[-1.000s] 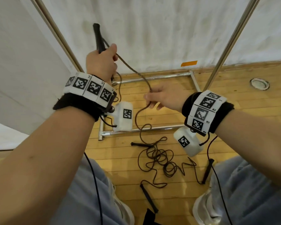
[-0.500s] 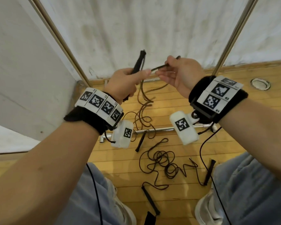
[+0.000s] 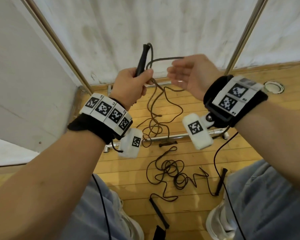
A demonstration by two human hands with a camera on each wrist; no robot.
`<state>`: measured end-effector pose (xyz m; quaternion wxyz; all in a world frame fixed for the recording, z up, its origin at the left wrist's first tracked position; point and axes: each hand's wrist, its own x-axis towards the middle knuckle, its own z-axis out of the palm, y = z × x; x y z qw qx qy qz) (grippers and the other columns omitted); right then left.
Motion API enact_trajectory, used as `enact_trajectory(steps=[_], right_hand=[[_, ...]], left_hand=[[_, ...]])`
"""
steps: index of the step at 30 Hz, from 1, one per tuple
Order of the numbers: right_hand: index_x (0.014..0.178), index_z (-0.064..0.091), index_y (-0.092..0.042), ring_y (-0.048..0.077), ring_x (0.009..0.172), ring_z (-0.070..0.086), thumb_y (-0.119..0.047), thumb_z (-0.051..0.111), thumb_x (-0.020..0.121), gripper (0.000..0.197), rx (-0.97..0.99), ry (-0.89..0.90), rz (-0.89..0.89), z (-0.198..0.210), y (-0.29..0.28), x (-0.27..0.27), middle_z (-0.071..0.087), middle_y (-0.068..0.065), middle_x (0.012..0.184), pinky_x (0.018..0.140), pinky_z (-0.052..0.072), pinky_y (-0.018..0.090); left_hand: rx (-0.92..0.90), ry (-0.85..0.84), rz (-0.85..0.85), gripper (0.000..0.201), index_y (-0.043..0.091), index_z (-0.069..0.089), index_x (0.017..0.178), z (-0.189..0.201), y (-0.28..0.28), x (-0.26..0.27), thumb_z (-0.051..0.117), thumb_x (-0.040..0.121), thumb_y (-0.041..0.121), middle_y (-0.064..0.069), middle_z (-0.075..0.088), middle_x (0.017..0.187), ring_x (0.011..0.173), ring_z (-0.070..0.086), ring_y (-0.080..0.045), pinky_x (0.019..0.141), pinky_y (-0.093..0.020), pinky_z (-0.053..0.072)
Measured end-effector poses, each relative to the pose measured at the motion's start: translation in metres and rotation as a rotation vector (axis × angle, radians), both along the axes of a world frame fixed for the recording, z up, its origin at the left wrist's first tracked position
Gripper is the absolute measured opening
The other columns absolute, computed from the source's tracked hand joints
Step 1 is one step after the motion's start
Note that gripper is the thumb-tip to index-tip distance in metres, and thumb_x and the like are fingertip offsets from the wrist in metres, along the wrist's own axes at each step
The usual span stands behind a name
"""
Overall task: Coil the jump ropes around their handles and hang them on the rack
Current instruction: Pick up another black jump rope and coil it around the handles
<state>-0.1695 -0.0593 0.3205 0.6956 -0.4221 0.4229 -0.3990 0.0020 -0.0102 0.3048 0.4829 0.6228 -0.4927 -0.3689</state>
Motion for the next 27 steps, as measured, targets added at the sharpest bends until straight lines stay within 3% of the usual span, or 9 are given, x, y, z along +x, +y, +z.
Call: enact_trajectory(steps=[2, 4, 7, 10, 14, 17, 19, 23, 27], right_hand=[[0.097, 0.064, -0.007, 0.018, 0.092, 0.063, -0.008, 0.052, 0.085, 0.016, -0.081, 0.127, 0.240, -0.007, 0.010, 0.007, 0.068, 0.006, 0.092, 0.084, 0.049, 0.035], [0.091, 0.066, -0.013, 0.017, 0.099, 0.063, -0.009, 0.056, 0.086, 0.012, -0.177, 0.266, 0.430, -0.014, 0.020, 0.016, 0.070, 0.006, 0.096, 0.091, 0.046, 0.037], [0.084, 0.065, -0.022, 0.017, 0.101, 0.063, -0.019, 0.061, 0.085, 0.005, -0.274, 0.478, 0.550, -0.030, 0.028, 0.023, 0.072, 0.000, 0.097, 0.094, 0.046, 0.040], [0.090, 0.066, -0.016, 0.011, 0.097, 0.064, -0.024, 0.054, 0.093, 0.015, -0.299, 0.677, 0.748, -0.052, 0.035, 0.021, 0.073, -0.009, 0.089, 0.097, 0.045, 0.038], [0.085, 0.067, -0.019, 0.013, 0.092, 0.061, -0.027, 0.053, 0.093, 0.018, -0.361, 0.928, 1.003, -0.074, 0.048, 0.022, 0.068, -0.008, 0.090, 0.096, 0.043, 0.035], [0.093, 0.067, -0.012, 0.022, 0.094, 0.062, -0.023, 0.048, 0.096, 0.022, -0.430, 1.117, 1.009, -0.075, 0.047, 0.024, 0.068, 0.005, 0.101, 0.091, 0.048, 0.038], [0.092, 0.065, -0.008, 0.018, 0.085, 0.066, -0.017, 0.049, 0.095, 0.019, -0.332, 1.012, 0.900, -0.065, 0.042, 0.024, 0.070, 0.007, 0.093, 0.083, 0.054, 0.032], [0.090, 0.062, -0.007, 0.016, 0.072, 0.071, -0.014, 0.050, 0.096, 0.015, -0.139, 0.588, 0.564, -0.032, 0.026, 0.019, 0.071, 0.007, 0.081, 0.065, 0.058, 0.022], [0.088, 0.058, -0.004, 0.018, 0.068, 0.070, -0.014, 0.046, 0.098, 0.018, -0.005, 0.202, 0.296, -0.007, 0.014, 0.013, 0.069, 0.008, 0.073, 0.055, 0.054, 0.019]], left_hand=[[0.000, 0.056, 0.042, 0.025, 0.015, 0.061, 0.071, 0.006, -0.002, 0.002, 0.062, 0.092, 0.029, -0.003, 0.058, 0.066, 0.044, 0.044, -0.011, 0.044, -0.024, 0.034], [-0.008, 0.093, 0.057, 0.025, 0.014, 0.060, 0.071, 0.011, -0.003, 0.004, 0.061, 0.092, 0.027, 0.001, 0.057, 0.061, 0.042, 0.043, -0.011, 0.043, -0.025, 0.032], [-0.044, 0.143, 0.089, 0.021, 0.013, 0.060, 0.076, 0.018, -0.001, 0.008, 0.060, 0.094, 0.025, 0.007, 0.060, 0.059, 0.042, 0.043, -0.009, 0.042, -0.022, 0.033], [-0.076, 0.235, 0.148, 0.018, 0.012, 0.059, 0.081, 0.024, -0.001, 0.016, 0.059, 0.094, 0.026, 0.007, 0.062, 0.062, 0.043, 0.043, -0.009, 0.044, -0.022, 0.034], [-0.122, 0.316, 0.264, 0.016, 0.012, 0.058, 0.083, 0.029, -0.003, 0.030, 0.059, 0.094, 0.025, 0.007, 0.061, 0.062, 0.043, 0.042, -0.008, 0.041, -0.020, 0.033], [-0.124, 0.312, 0.318, 0.018, 0.014, 0.060, 0.083, 0.026, -0.006, 0.038, 0.059, 0.093, 0.029, 0.007, 0.064, 0.063, 0.043, 0.042, -0.009, 0.041, -0.021, 0.033], [-0.071, 0.264, 0.319, 0.024, 0.017, 0.061, 0.081, 0.022, -0.006, 0.039, 0.057, 0.094, 0.037, 0.005, 0.067, 0.069, 0.044, 0.043, -0.009, 0.042, -0.023, 0.034], [0.067, 0.139, 0.270, 0.032, 0.017, 0.059, 0.077, 0.013, -0.004, 0.036, 0.056, 0.093, 0.044, 0.008, 0.063, 0.067, 0.042, 0.042, -0.008, 0.043, -0.022, 0.035], [0.112, 0.136, 0.003, 0.034, 0.012, 0.061, 0.086, 0.009, 0.001, 0.028, 0.066, 0.085, 0.046, 0.005, 0.059, 0.071, 0.046, 0.041, -0.007, 0.045, -0.020, 0.037]])
